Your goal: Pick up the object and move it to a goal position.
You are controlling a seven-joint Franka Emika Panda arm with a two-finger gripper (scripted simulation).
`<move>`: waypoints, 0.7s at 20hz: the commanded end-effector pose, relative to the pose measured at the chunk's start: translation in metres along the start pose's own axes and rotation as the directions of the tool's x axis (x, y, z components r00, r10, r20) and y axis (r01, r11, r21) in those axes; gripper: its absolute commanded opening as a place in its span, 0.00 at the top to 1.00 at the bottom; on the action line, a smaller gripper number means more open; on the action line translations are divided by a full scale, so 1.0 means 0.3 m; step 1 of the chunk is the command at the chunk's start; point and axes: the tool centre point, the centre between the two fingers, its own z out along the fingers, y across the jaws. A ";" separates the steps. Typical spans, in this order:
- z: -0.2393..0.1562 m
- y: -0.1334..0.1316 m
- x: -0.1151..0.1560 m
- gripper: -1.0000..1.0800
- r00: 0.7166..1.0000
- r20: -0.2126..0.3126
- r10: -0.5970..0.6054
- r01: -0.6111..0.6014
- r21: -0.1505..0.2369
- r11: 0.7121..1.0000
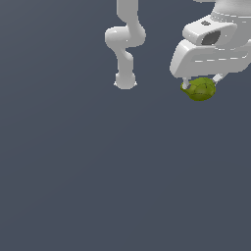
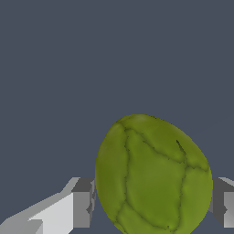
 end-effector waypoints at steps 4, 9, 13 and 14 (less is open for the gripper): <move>-0.109 -0.043 0.006 1.00 1.000 -0.001 0.001 -0.001 0.000 1.000; -0.158 -0.063 0.012 1.00 1.000 -0.001 0.001 -0.001 0.001 1.000; -0.174 -0.070 0.014 1.00 1.000 -0.001 0.001 -0.001 0.001 1.000; -0.176 -0.070 0.015 1.00 1.000 -0.001 0.001 -0.001 0.001 1.000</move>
